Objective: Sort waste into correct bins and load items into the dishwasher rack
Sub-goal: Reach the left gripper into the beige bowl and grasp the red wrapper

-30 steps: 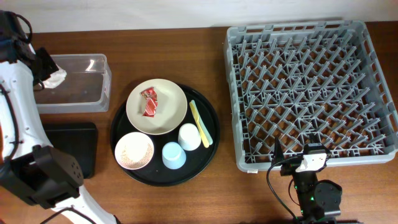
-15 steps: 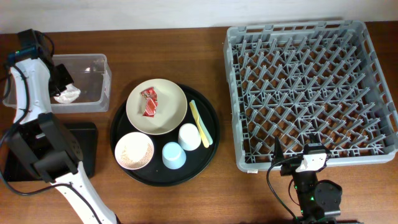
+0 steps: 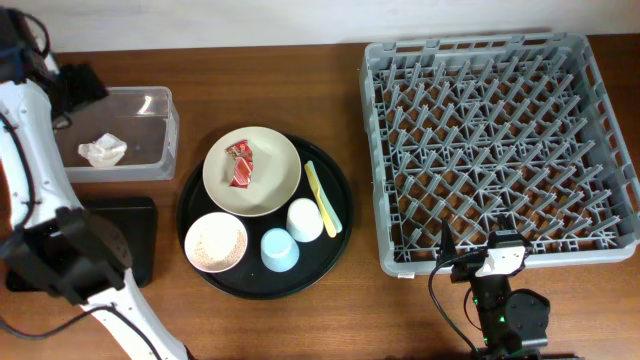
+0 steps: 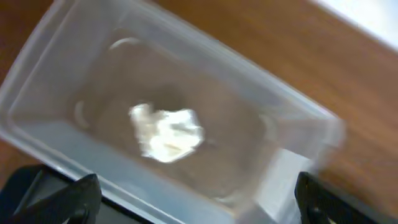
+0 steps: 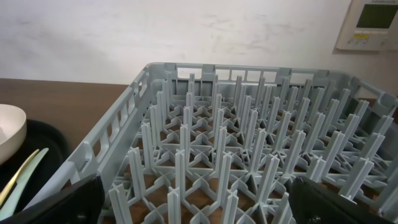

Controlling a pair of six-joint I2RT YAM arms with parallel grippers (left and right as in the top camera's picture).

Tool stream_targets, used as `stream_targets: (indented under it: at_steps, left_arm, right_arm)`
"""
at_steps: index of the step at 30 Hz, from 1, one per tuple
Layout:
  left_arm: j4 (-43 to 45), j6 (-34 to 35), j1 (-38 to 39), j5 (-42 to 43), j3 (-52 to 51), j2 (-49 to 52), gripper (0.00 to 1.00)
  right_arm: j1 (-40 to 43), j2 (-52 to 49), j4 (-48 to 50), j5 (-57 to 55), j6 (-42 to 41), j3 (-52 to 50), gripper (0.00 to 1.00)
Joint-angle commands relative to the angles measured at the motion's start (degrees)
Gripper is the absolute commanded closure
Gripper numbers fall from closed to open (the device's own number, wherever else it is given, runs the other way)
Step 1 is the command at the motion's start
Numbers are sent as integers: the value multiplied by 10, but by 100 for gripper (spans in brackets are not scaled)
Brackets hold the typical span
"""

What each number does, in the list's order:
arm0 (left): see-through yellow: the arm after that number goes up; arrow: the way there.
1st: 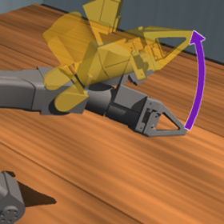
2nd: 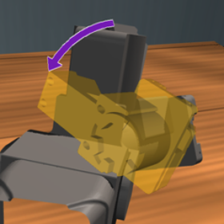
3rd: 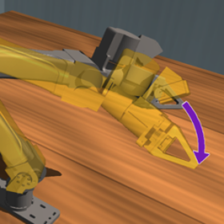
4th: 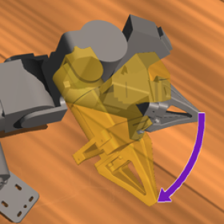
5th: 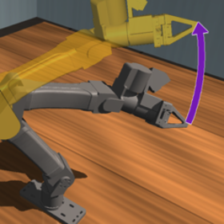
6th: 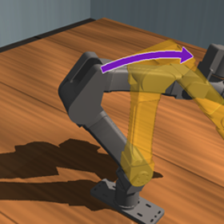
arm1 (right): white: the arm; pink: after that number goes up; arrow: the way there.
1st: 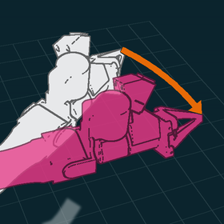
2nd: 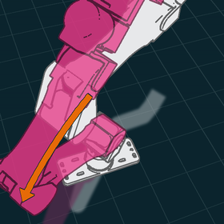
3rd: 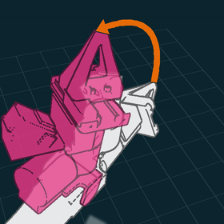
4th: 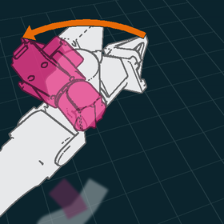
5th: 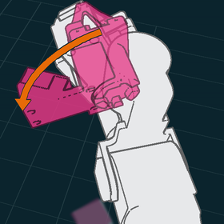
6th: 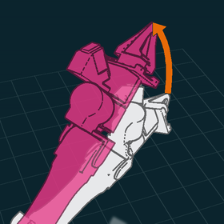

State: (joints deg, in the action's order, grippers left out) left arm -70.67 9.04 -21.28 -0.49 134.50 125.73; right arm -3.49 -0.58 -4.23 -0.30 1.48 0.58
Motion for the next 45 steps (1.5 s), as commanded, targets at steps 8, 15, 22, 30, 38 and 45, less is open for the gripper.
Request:
stream_targets:
  at_steps: [8, 15, 22, 30, 38, 45]
  left_arm:
    - [-167, -49, 199, 55, 0, -36, 1]
    - [-66, -48, 295, 33, -222, -36, 7]
    - [94, -43, 309, 16, -385, -36, 7]
    - [135, -26, 309, 16, -411, -36, 37]
    - [138, -26, 309, 16, -411, -36, 94]
    - [78, -27, 309, 16, -292, -48, 100]
  right_arm:
    - [-3, 4, -3, 0, -2, -3, 2]
    - [-3, 4, -3, 0, -2, -3, 2]
    - [-3, 4, -3, 1, -2, -3, 2]
    - [-3, 4, -3, 1, -2, -3, 2]
    - [-3, 4, -3, 1, -2, -3, 2]
    - [-3, 4, -3, 1, -2, -3, 2]
